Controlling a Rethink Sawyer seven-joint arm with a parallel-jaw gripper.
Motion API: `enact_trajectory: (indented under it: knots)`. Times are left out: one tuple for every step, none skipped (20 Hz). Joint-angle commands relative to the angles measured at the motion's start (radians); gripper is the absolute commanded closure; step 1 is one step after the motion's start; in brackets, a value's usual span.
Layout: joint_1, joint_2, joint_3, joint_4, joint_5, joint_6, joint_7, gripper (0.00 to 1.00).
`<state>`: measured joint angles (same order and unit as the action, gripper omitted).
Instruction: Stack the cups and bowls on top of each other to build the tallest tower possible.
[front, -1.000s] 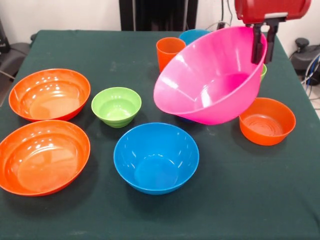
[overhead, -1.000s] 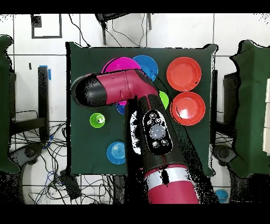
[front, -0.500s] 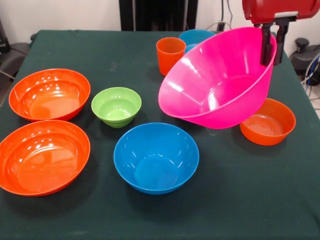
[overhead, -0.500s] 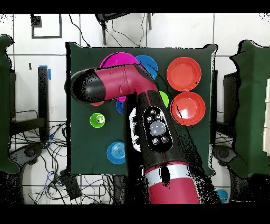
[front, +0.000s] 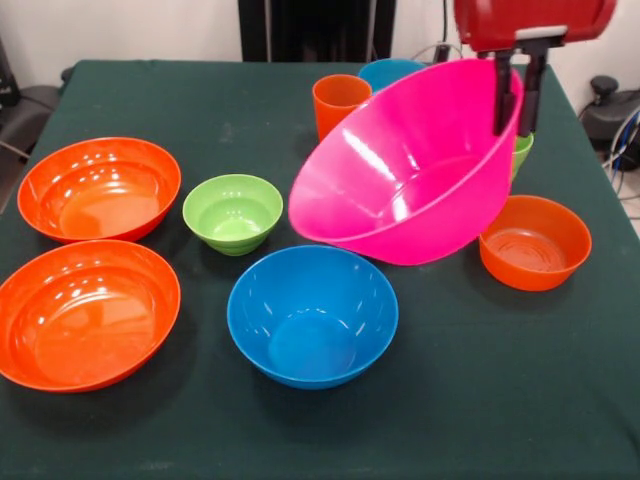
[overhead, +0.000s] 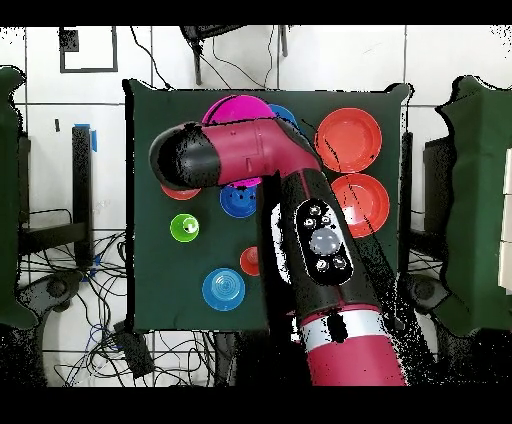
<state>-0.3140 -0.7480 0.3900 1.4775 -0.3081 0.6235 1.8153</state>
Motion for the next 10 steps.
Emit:
enact_trajectory:
  knots:
    - [-0.037, 0.02, 0.063, -0.03, -0.077, 0.072, -0.195, 1.0]
    - [-0.04, 0.018, 0.067, -0.025, -0.078, 0.069, -0.194, 1.0]
    - [-0.041, 0.019, 0.068, -0.023, -0.079, 0.067, -0.192, 1.0]
    - [-0.047, 0.019, 0.072, -0.018, -0.082, 0.062, -0.195, 1.0]
    - [-0.051, 0.019, 0.074, -0.016, -0.084, 0.06, -0.196, 1.0]
    - [-0.06, 0.02, 0.076, -0.011, -0.086, 0.054, -0.198, 1.0]
    - [-0.064, 0.022, 0.076, -0.011, -0.088, 0.053, -0.196, 1.0]
    - [-0.074, 0.031, 0.079, -0.02, -0.095, 0.053, -0.206, 1.0]
    - [-0.079, 0.035, 0.081, -0.023, -0.102, 0.053, -0.21, 1.0]
    - [-0.092, 0.042, 0.088, -0.028, -0.107, 0.049, -0.221, 1.0]
